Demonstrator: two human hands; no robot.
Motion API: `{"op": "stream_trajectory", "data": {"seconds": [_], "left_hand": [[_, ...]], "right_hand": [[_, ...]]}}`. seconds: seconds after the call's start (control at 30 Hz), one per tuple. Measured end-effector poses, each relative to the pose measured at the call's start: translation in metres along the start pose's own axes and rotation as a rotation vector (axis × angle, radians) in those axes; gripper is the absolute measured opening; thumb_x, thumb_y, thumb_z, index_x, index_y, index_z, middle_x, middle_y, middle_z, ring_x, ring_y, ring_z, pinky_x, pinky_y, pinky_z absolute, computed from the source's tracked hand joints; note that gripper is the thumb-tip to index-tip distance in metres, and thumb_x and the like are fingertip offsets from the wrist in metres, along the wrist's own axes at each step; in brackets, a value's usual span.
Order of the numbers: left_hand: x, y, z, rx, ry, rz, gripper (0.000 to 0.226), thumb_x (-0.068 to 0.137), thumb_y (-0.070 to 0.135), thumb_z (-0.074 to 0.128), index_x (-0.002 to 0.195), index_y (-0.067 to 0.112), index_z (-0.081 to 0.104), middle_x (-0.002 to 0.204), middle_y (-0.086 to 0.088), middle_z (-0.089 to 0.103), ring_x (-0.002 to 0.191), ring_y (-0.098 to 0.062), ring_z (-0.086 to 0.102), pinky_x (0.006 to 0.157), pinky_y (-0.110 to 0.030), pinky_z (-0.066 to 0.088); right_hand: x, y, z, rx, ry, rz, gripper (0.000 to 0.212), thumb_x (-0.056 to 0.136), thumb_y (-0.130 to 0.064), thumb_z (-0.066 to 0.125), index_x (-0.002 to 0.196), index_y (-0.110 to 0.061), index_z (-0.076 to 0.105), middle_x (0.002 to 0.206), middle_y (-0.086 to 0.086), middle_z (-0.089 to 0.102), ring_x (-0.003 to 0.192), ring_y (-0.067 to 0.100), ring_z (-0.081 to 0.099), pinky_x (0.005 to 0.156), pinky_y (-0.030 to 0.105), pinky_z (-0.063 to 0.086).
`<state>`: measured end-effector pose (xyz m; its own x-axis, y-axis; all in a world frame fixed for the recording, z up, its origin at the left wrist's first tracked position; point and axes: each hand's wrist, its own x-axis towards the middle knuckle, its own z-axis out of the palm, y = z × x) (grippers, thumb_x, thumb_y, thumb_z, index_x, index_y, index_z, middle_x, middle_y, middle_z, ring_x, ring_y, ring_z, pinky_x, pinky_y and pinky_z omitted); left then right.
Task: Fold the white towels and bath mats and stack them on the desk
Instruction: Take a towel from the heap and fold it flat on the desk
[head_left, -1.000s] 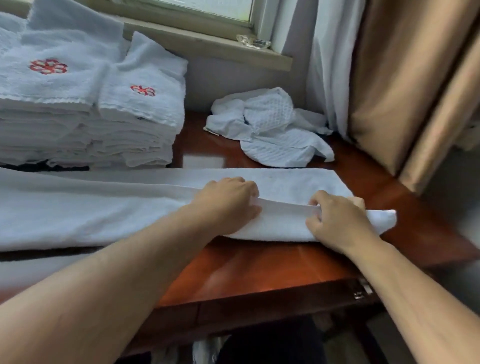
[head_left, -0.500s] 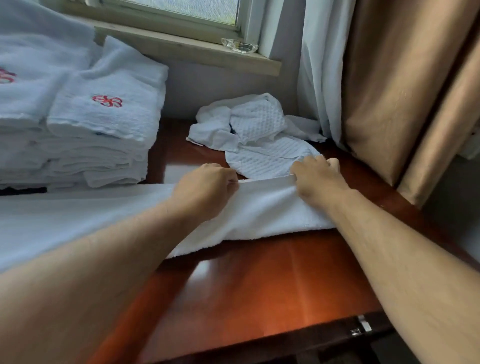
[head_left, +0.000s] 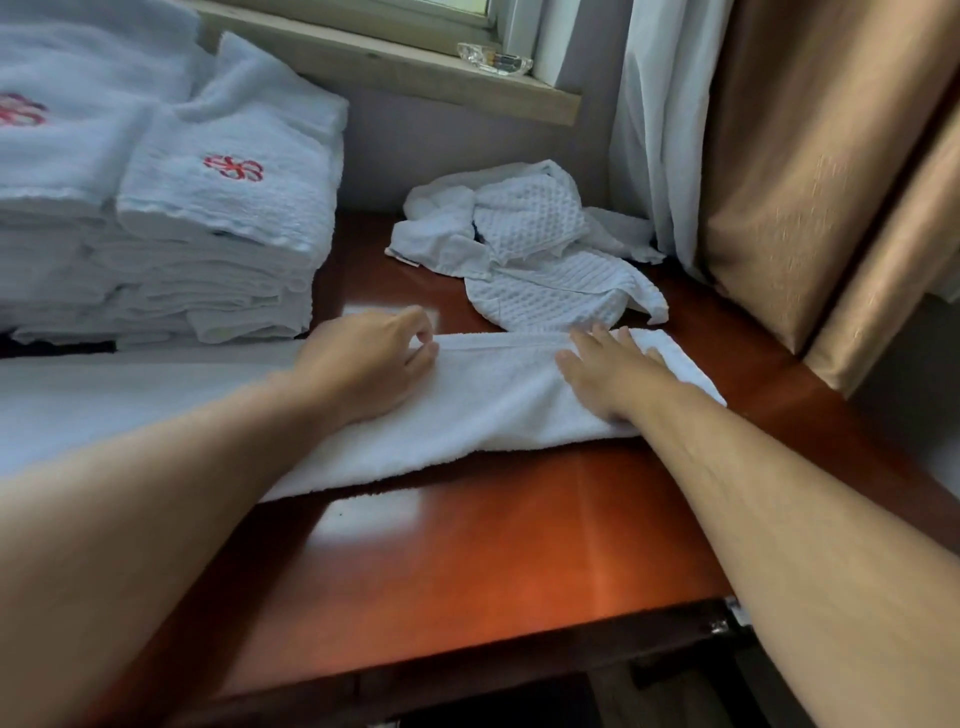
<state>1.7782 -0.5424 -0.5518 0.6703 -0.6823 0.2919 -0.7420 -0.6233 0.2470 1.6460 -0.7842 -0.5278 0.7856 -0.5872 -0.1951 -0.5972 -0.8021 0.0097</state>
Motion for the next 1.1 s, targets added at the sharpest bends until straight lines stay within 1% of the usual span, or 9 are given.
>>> {"op": "stream_trajectory", "data": {"seconds": [0.1,0.17,0.3,0.43,0.5,0.57,0.7,0.9,1.1], "left_hand": [[-0.006,-0.005,-0.005,-0.087,-0.023,-0.065,0.030,0.097,0.049,0.042,0.119,0.032,0.053,0.099,0.005,0.057,0.091,-0.020,0.053,0.075,-0.037,0.047],[-0.021,-0.020,-0.011,-0.143,-0.021,-0.068,0.032,0.096,0.044,0.049,0.124,0.030,0.053,0.108,0.004,0.057,0.101,-0.022,0.056,0.085,-0.038,0.048],[-0.077,-0.077,-0.036,-0.125,0.022,-0.127,0.037,0.094,0.042,0.057,0.129,0.033,0.053,0.127,0.002,0.058,0.116,-0.021,0.056,0.100,-0.041,0.045],[-0.130,-0.152,-0.078,0.014,0.103,-0.326,0.036,0.092,0.046,0.059,0.126,0.034,0.057,0.124,0.004,0.060,0.121,-0.022,0.052,0.104,-0.041,0.035],[-0.152,-0.183,-0.095,0.128,0.142,-0.428,0.036,0.093,0.049,0.057,0.126,0.033,0.058,0.124,0.003,0.059,0.122,-0.024,0.048,0.103,-0.044,0.031],[-0.169,-0.205,-0.104,0.210,0.183,-0.548,0.038,0.093,0.048,0.055,0.128,0.032,0.058,0.127,-0.001,0.057,0.123,-0.028,0.043,0.103,-0.045,0.030],[-0.181,-0.221,-0.103,0.171,0.254,-0.743,0.040,0.095,0.038,0.051,0.133,0.027,0.054,0.132,-0.011,0.050,0.124,-0.035,0.037,0.106,-0.047,0.028],[-0.185,-0.215,-0.106,0.076,0.234,-0.791,0.050,0.086,0.037,0.053,0.135,0.027,0.050,0.131,-0.013,0.050,0.122,-0.035,0.039,0.106,-0.046,0.030],[-0.194,-0.205,-0.112,0.101,0.121,-0.823,0.055,0.091,0.042,0.046,0.143,0.023,0.042,0.143,-0.013,0.042,0.131,-0.035,0.034,0.109,-0.047,0.028]], "right_hand": [[-0.013,-0.051,-0.013,0.059,0.196,-0.029,0.046,0.100,-0.028,0.036,0.141,-0.012,0.048,0.151,0.011,0.044,0.138,0.035,0.038,0.113,0.049,0.032],[-0.028,-0.090,-0.008,0.189,0.305,-0.169,0.042,0.098,-0.028,0.040,0.132,-0.012,0.058,0.140,0.012,0.053,0.128,0.033,0.047,0.107,0.045,0.039],[-0.062,-0.168,0.020,0.215,0.300,-0.394,0.041,0.099,-0.030,0.044,0.134,-0.017,0.060,0.137,0.009,0.057,0.125,0.032,0.049,0.103,0.041,0.039],[-0.079,-0.234,0.028,0.213,0.342,-0.574,0.033,0.096,-0.030,0.047,0.119,-0.015,0.066,0.124,0.010,0.063,0.116,0.034,0.052,0.097,0.041,0.043],[-0.085,-0.261,0.029,0.238,0.310,-0.670,0.033,0.098,-0.031,0.047,0.121,-0.016,0.066,0.127,0.009,0.062,0.120,0.033,0.050,0.101,0.040,0.041],[-0.091,-0.280,0.033,0.247,0.234,-0.729,0.040,0.099,-0.039,0.045,0.132,-0.021,0.061,0.138,0.010,0.057,0.129,0.031,0.046,0.109,0.039,0.035],[-0.093,-0.287,0.044,0.226,0.216,-0.737,0.054,0.099,-0.051,0.036,0.147,-0.029,0.046,0.153,0.007,0.043,0.139,0.027,0.035,0.115,0.039,0.026],[-0.097,-0.284,0.046,0.253,0.219,-0.751,0.051,0.100,-0.043,0.039,0.147,-0.028,0.046,0.152,0.000,0.044,0.139,0.021,0.034,0.116,0.035,0.027],[-0.101,-0.283,0.047,0.279,0.222,-0.743,0.047,0.099,-0.039,0.038,0.144,-0.030,0.048,0.148,-0.003,0.047,0.135,0.019,0.039,0.112,0.033,0.030]]}}
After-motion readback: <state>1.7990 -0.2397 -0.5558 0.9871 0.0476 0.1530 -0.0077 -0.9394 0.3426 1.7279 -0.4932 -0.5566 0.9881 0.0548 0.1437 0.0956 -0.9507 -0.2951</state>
